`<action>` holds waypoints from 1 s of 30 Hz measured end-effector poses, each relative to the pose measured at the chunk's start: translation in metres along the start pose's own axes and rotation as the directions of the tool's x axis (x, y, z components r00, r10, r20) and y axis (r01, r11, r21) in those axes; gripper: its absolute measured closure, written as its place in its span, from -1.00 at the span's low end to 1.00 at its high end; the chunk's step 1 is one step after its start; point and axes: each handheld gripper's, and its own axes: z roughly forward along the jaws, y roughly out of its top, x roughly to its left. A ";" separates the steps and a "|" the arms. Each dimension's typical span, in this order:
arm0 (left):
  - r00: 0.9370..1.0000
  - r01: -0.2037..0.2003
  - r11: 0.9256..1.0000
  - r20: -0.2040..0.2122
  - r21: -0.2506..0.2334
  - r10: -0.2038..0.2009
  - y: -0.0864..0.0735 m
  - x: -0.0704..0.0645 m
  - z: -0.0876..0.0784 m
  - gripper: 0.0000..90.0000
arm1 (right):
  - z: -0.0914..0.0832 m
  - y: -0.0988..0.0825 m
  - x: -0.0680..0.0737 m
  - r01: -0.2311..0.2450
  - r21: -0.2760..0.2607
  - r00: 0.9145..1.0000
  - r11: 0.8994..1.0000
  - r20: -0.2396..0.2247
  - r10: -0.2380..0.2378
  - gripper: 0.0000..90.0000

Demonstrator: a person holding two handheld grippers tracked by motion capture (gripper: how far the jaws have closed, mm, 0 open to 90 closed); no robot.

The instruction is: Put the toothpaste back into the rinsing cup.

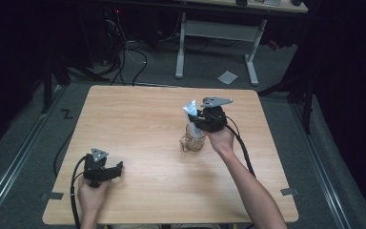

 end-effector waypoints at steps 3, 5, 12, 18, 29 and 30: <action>1.000 0.000 1.000 0.000 0.000 0.000 0.000 0.000 0.000 -0.57 | 0.001 -0.001 0.001 0.000 0.010 1.000 1.000 -0.006 0.000 0.45; 1.000 0.000 1.000 0.000 0.000 0.000 0.000 0.000 0.000 -0.57 | 0.002 -0.001 0.001 -0.002 0.014 1.000 1.000 -0.007 0.002 0.45; 1.000 0.000 1.000 0.000 0.000 0.000 0.000 0.000 0.000 -0.57 | 0.004 -0.008 0.000 -0.004 0.030 1.000 1.000 -0.015 0.004 0.44; 1.000 0.000 1.000 0.000 0.000 0.000 0.000 0.000 0.000 -0.57 | 0.004 -0.014 -0.002 -0.013 0.033 1.000 0.999 -0.010 0.014 0.43; 1.000 0.000 1.000 0.000 0.000 0.000 0.000 0.000 0.000 -0.57 | 0.007 -0.019 0.002 0.000 0.047 1.000 0.999 -0.017 0.000 0.43; 1.000 0.000 1.000 0.000 0.000 0.000 0.000 0.000 0.000 -0.57 | 0.007 -0.020 0.002 0.003 0.050 1.000 0.999 -0.018 -0.002 0.43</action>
